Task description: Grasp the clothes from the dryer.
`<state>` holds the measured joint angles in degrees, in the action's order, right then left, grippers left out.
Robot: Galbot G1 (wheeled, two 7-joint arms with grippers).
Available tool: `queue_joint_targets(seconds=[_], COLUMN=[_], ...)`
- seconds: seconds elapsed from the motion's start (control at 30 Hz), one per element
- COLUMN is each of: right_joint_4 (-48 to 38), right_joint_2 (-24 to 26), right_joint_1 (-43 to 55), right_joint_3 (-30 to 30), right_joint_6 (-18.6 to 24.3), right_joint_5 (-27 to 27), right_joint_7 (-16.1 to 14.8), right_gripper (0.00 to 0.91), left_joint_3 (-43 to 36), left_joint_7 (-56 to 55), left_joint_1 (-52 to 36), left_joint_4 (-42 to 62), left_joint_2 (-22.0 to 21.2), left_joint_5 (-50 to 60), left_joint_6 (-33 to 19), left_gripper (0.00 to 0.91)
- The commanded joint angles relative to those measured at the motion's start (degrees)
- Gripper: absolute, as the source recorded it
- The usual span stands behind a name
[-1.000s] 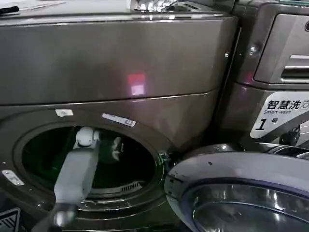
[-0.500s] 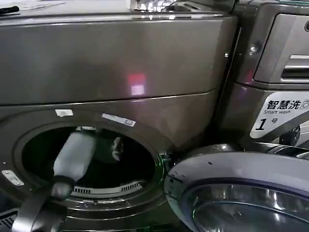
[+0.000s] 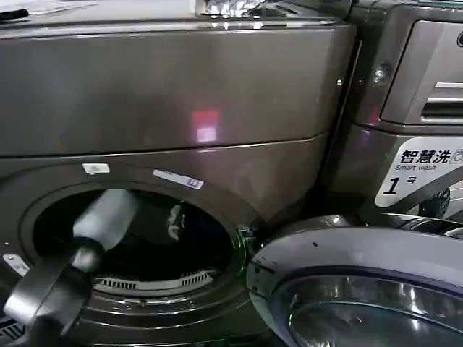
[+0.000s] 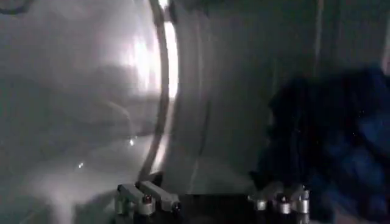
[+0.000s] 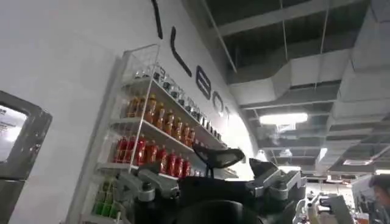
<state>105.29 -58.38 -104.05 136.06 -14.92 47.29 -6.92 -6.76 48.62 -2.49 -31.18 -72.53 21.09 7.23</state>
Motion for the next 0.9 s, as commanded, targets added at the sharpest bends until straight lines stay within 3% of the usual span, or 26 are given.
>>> queue_joint_targets(seconds=[0.03, 0.33, 0.9], right_joint_4=[0.0, 0.4, 0.6], right_joint_2=[0.0, -0.3, -0.1], right_joint_1=[-0.1, -0.2, 0.6], right_joint_3=[-0.1, -0.1, -1.3], right_joint_6=[0.0, 0.0, 0.2], right_joint_5=[0.0, -0.1, -0.7], right_joint_7=[0.0, 0.0, -0.1], right_gripper=[0.907, 0.907, 0.907], left_joint_3=[-6.2, -10.6, -12.4], left_joint_7=[8.1, 11.0, 10.4], left_joint_1=[-4.6, -5.5, -3.2], left_joint_4=[3.5, 5.4, 8.8], left_joint_2=[0.5, 0.5, -1.5], left_joint_5=[21.6, 30.7, 31.7], left_joint_6=[-5.3, -7.2, -7.3], left_gripper=[0.907, 0.907, 0.907])
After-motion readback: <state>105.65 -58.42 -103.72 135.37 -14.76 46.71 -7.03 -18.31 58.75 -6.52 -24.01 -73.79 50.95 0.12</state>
